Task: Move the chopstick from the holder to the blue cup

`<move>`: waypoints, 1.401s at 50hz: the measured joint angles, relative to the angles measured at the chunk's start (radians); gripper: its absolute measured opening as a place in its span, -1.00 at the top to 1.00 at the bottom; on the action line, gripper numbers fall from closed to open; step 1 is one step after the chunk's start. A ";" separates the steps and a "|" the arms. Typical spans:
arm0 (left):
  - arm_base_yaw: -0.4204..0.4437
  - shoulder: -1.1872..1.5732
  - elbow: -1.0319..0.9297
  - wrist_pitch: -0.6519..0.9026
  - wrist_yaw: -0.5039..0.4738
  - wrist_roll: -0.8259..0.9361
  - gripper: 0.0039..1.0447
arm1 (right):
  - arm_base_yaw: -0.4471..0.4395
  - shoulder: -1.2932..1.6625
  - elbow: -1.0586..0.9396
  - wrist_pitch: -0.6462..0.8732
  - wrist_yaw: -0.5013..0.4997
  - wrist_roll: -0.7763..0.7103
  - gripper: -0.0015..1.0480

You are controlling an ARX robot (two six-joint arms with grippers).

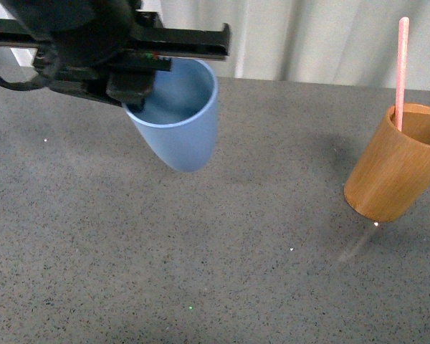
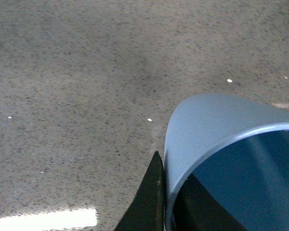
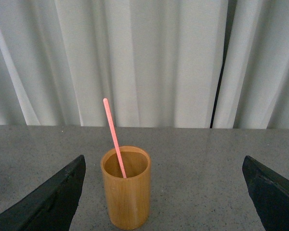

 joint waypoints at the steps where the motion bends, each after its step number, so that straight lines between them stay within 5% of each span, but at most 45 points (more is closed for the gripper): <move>1: -0.016 0.004 0.003 -0.002 -0.003 -0.006 0.94 | 0.000 0.000 0.000 0.000 0.000 0.000 -0.81; 28: -0.204 0.174 0.094 0.002 -0.016 -0.096 0.94 | 0.000 0.000 0.000 0.000 0.000 0.000 -0.81; 70: -0.225 0.296 0.140 0.037 -0.042 -0.098 0.94 | 0.000 0.000 0.000 0.000 0.000 0.000 -0.81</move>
